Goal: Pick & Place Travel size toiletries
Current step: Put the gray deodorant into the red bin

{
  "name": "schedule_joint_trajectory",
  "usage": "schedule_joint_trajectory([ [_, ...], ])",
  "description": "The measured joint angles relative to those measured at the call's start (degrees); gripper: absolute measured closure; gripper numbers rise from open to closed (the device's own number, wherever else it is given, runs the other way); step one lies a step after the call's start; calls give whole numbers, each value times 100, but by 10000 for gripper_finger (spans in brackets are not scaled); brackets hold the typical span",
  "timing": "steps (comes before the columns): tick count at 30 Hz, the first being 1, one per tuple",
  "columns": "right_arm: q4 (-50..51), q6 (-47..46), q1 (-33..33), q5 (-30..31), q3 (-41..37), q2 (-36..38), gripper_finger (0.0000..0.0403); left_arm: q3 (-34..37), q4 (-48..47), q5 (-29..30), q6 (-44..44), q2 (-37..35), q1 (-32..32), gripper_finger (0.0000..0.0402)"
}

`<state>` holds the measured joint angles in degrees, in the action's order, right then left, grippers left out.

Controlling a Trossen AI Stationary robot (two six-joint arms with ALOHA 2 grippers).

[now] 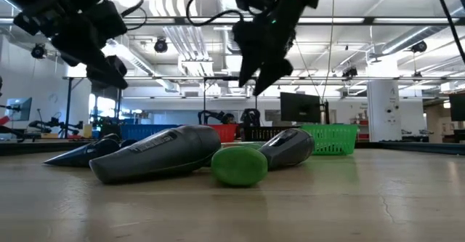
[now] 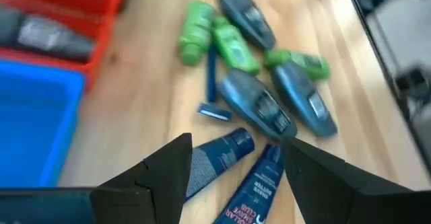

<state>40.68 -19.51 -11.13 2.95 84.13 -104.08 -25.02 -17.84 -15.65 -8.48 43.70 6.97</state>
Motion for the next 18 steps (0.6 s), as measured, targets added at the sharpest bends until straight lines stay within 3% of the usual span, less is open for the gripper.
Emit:
schedule_joint_trajectory([
  [4, 829, 78, 215, 220, 1, 74, 75, -50, 123, 369, -129, 478, -288, 170],
  [11, 1303, -264, 354, 734, -43, 154, 71, -637, 84, 615, -1848, 1905, -785, 170],
  [18, 1304, 193, 367, 945, -534, 613, 85, -1902, -819, 2549, -3070, 2824, -2120, 164],
])
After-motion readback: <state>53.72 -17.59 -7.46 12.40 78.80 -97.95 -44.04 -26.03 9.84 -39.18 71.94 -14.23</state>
